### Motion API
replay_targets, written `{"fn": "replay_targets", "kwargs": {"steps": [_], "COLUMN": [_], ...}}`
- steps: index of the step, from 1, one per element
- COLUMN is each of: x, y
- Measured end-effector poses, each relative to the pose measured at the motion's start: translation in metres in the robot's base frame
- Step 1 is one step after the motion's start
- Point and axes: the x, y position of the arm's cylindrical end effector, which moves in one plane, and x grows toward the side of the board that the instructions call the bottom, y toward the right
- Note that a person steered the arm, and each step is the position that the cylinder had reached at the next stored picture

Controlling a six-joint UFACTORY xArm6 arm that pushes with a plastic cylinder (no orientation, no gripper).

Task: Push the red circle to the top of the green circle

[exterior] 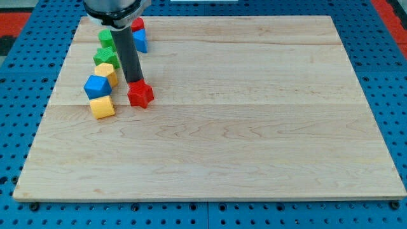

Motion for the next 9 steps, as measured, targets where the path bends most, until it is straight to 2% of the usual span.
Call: {"fn": "replay_targets", "kwargs": {"steps": [1,2,3,4,5,8,9], "x": [-0.046,-0.099,-0.159,-0.160,-0.160,-0.094,-0.113], "y": [0.031,0.105,0.088,-0.001,-0.027,0.036,0.023]}}
